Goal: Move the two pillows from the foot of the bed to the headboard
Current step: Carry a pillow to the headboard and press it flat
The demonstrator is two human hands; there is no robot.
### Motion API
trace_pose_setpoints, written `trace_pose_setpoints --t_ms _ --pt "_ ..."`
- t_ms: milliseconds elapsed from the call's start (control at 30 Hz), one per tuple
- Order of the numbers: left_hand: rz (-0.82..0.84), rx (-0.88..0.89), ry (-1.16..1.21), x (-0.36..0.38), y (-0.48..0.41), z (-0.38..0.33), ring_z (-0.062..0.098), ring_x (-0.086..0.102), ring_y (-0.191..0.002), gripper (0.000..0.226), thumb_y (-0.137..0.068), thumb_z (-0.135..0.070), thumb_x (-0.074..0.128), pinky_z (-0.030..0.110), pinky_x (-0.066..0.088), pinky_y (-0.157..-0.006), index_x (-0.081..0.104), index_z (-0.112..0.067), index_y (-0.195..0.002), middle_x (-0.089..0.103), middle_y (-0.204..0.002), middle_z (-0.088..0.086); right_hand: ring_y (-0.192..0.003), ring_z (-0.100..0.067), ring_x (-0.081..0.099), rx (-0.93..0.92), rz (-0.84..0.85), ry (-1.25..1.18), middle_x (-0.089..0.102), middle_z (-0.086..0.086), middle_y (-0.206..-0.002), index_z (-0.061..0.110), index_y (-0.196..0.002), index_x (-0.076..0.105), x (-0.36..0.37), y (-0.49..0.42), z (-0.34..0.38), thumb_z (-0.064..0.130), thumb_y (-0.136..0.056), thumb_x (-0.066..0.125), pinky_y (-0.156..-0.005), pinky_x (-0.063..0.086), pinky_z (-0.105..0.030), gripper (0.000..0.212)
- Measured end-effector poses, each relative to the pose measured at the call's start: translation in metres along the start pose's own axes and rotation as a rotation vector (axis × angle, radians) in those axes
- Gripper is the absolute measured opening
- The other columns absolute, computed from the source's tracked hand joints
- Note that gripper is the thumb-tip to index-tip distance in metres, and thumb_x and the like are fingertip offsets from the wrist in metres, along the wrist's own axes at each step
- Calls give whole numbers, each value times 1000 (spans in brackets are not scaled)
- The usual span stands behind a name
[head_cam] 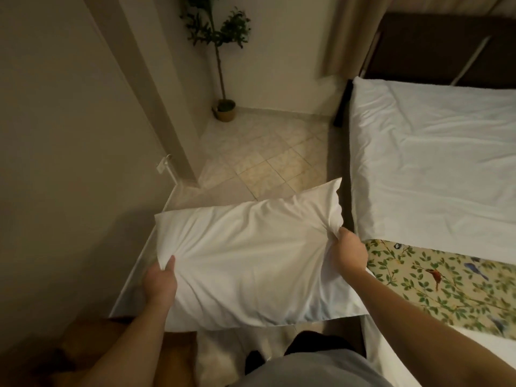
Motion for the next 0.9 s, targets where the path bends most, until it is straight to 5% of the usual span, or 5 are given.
trace_pose_setpoints --t_ms 367,500,900 --pt "154 203 -56 106 -111 -156 46 56 -125 53 -102 -39 58 43 43 -101 61 5 -131 62 -131 28 -87 -42 63 228 -78 -76 62 -14 -87 9 -101 59 -22 -126 -4 25 -102 47 -71 46 -41 19" --pt "180 225 -84 147 -139 -218 45 58 -122 50 -102 -38 57 43 44 -97 62 3 -128 64 -128 26 -79 -38 58 293 -75 -96 59 -9 -84 15 -92 56 -29 -190 -6 17 -99 46 -71 45 -39 13" --pt "259 347 -96 278 -220 -404 45 61 -115 46 -102 -38 57 47 48 -100 68 4 -121 69 -119 26 -63 -31 51 407 -174 -192 54 -4 -71 14 -72 42 -70 -362 -17 33 -101 50 -60 41 -34 36"
Point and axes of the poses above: each hand's wrist, its own y-axis away from the middle knuckle, its own x-axis out of the palm, z = x × y, the point moved 1 cm from there along -y, towards the middle knuckle
